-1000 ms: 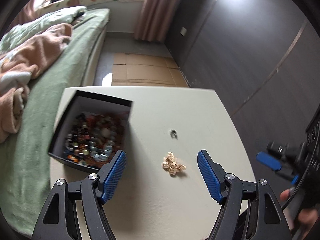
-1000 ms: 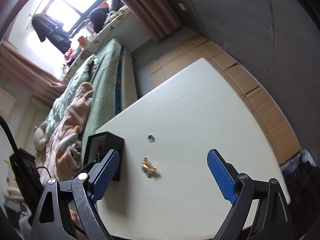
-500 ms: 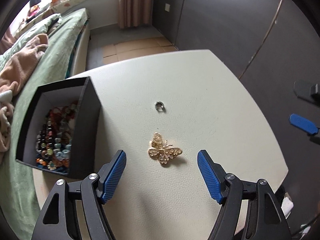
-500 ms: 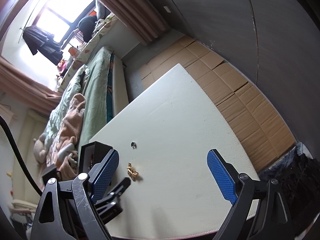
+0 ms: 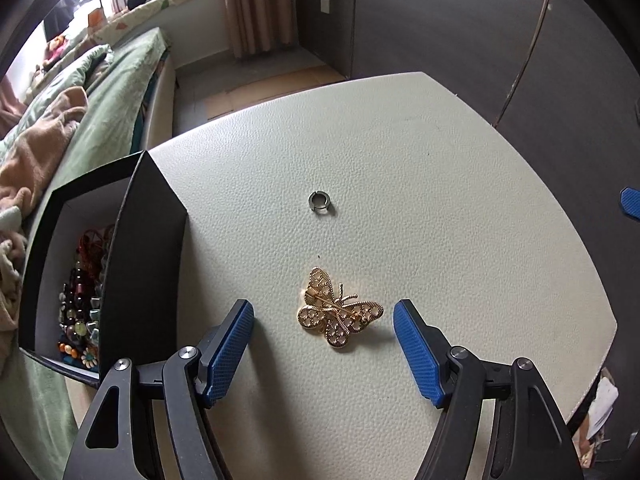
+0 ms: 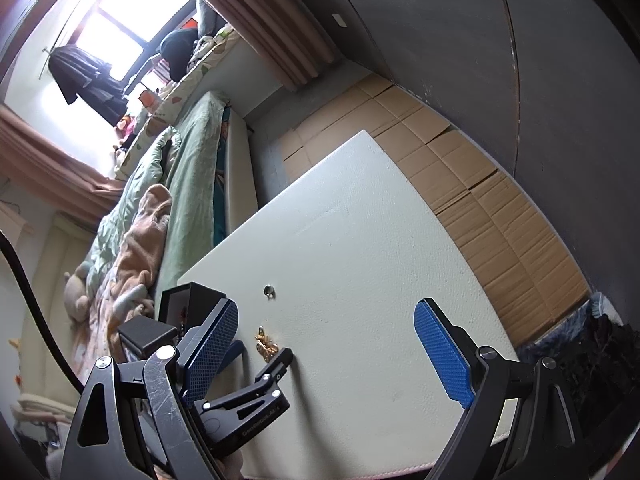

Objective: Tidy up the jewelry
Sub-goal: 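Move the left gripper over the gold butterfly brooch, then close the left gripper on the gold butterfly brooch, then drop the butterfly brooch into the black box with the left gripper while the right gripper reaches the metal ring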

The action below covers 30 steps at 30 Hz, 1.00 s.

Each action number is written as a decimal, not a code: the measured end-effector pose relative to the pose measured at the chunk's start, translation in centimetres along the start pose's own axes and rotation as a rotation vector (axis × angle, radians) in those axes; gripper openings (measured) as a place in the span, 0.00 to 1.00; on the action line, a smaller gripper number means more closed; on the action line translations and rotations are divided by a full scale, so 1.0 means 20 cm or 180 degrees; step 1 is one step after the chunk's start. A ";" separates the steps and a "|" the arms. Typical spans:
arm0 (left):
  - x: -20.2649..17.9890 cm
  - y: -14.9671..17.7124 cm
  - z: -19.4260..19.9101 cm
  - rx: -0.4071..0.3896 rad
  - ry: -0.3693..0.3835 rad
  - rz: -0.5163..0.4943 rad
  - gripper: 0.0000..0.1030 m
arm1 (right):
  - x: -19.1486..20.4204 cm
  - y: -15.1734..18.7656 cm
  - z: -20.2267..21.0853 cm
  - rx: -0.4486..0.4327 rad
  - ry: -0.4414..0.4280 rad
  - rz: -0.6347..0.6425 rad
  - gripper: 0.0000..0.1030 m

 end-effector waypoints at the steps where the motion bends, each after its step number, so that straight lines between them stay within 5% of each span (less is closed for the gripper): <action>1: 0.00 0.00 0.01 -0.0020 -0.0003 -0.0001 0.63 | 0.00 0.00 0.00 0.0009 0.0006 0.0007 0.88; 3: 0.00 0.00 0.02 -0.0032 -0.0002 -0.0004 0.44 | 0.00 0.01 -0.01 0.0020 0.0022 0.0022 0.88; 4: 0.01 -0.01 0.02 -0.0027 0.0002 -0.0007 0.42 | 0.00 0.01 -0.02 0.0022 0.0030 0.0028 0.88; 30: 0.28 -0.11 0.32 -0.0452 0.0381 0.0630 0.41 | 0.15 0.06 -0.19 0.0075 0.0126 0.0264 0.87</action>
Point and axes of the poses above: each gripper's, at about its wrist camera, not at the fingertips, and z roughly against the way its jaws point, x to its left, y to its underside, the point moved 7 cm from there along -z, roughly the way its jaws point, and after that the axes turned 7 degrees about -z, right-handed, at the moved point
